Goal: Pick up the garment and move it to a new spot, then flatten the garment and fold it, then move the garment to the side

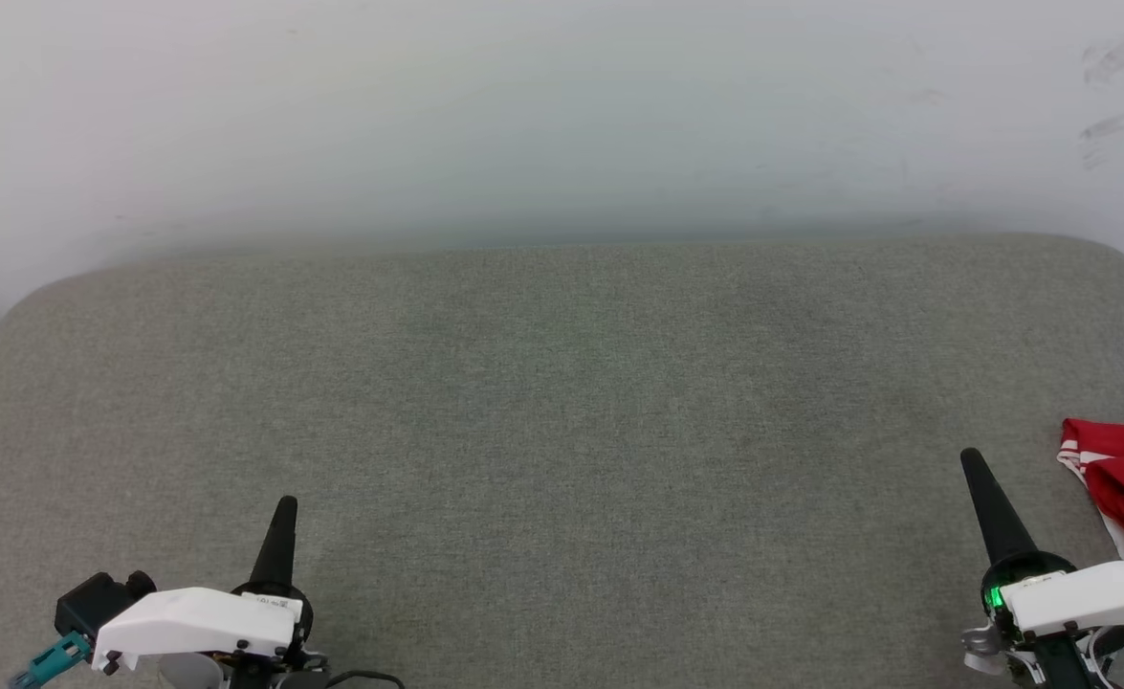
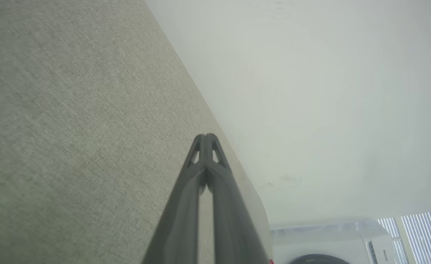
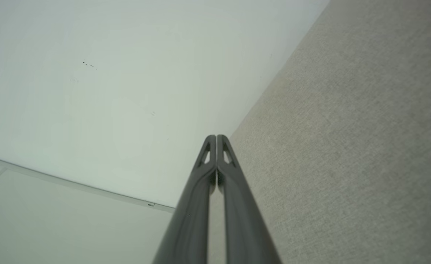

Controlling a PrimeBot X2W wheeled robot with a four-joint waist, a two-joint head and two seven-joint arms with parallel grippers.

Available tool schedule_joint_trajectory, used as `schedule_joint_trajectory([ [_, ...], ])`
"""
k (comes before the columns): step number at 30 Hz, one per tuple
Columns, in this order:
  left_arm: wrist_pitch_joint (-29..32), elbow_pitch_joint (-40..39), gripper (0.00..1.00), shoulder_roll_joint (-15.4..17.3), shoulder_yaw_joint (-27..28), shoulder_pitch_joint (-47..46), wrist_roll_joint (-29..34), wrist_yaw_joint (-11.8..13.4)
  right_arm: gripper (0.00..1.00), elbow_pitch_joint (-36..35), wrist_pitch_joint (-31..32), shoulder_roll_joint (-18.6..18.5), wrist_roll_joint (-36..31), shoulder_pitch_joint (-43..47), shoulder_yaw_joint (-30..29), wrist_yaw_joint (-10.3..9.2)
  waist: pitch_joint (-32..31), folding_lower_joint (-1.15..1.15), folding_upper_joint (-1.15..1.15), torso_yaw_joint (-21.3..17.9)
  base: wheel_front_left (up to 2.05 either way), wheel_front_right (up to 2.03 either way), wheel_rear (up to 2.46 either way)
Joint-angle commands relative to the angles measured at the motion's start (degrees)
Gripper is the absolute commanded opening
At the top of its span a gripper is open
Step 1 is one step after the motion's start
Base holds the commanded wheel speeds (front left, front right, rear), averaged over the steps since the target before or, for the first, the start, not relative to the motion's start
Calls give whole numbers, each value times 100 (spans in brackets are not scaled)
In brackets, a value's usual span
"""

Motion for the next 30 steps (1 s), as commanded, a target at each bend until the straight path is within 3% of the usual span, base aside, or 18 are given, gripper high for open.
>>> schedule_joint_trajectory([
  [1, 48, -26, 0, -13, 64, -151, -140, -48, 0, -5, 32, 23, 170, -119, -20, -1, 3, 0, 0, 3, 0, 0, 0],
  [30, 437, 20, 0, -246, 405, -280, -1396, -340, 0, 310, 131, 124, 1623, -320, -119, -1, 52, 0, 0, 56, 0, 0, 0],
])
